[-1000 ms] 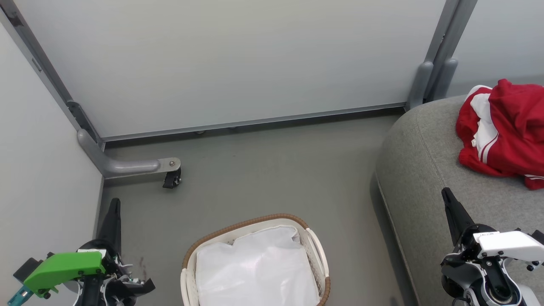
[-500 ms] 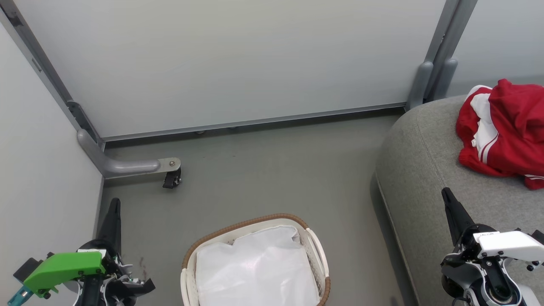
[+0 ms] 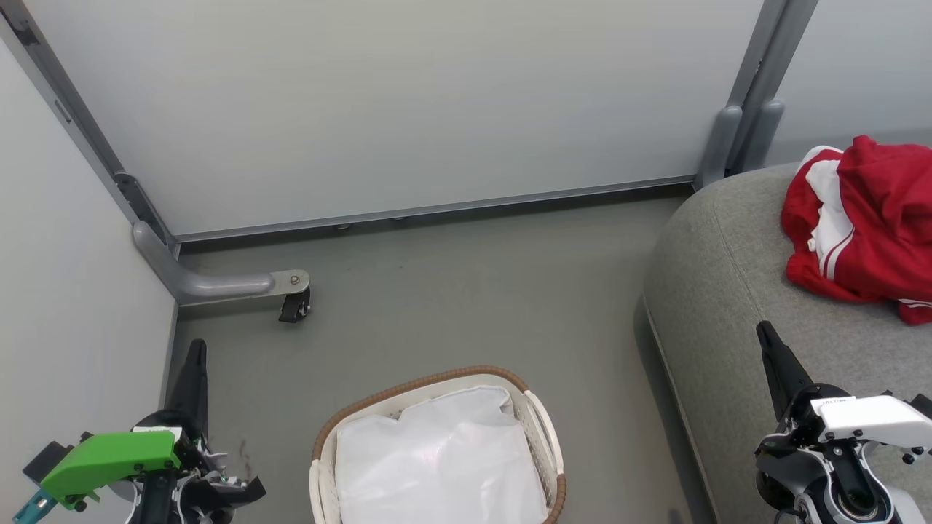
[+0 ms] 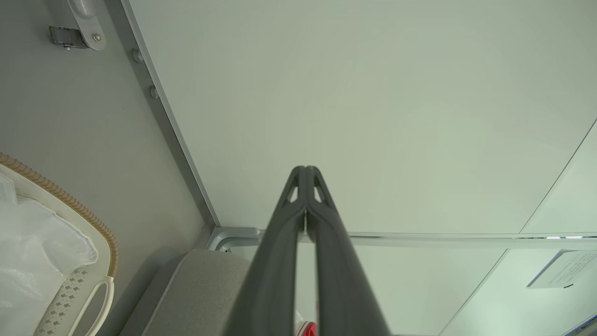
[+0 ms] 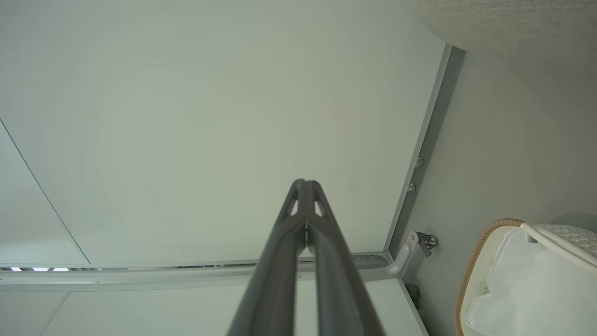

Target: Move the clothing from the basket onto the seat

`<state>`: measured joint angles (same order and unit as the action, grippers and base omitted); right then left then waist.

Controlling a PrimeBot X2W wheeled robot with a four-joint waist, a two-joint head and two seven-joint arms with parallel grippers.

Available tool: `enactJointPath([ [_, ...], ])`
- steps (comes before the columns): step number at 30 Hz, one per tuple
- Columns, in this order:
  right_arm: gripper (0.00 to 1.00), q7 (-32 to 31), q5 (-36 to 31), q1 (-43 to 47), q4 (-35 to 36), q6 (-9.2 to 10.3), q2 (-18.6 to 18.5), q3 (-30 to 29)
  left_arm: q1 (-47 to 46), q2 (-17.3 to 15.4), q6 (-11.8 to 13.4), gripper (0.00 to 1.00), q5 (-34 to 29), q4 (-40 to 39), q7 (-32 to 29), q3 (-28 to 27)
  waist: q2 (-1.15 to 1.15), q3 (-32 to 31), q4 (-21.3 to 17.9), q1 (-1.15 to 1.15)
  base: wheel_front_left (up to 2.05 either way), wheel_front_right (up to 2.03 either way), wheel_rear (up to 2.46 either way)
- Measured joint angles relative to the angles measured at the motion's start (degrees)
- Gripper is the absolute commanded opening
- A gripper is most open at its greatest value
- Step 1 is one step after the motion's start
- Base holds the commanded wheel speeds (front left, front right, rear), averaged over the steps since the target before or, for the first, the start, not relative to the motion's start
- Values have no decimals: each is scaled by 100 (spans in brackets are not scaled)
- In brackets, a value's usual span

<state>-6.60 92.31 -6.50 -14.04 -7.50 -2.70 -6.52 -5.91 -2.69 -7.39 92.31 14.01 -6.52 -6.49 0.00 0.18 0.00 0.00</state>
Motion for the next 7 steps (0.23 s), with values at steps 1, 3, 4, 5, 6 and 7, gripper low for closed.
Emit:
enactJointPath([
  [1,0,0,0,0,0,0,0,0,0,0,1,0,0,0,0,0,0,0,0,0,0,0,0],
  [3,0,0,0,0,0,0,0,0,0,0,1,0,0,0,1,0,0,0,0,0,0,0,0],
  [4,0,0,0,0,0,0,0,0,0,0,0,0,0,0,0,0,0,0,0,0,0,0,0],
  [5,0,0,0,0,0,0,0,0,0,0,0,0,0,0,0,0,0,0,0,0,0,0,0],
  [6,0,0,0,0,0,0,0,0,0,0,1,0,0,0,0,0,0,0,0,0,0,0,0],
  [7,0,0,0,0,0,0,0,0,0,0,0,0,0,0,0,0,0,0,0,0,0,0,0],
])
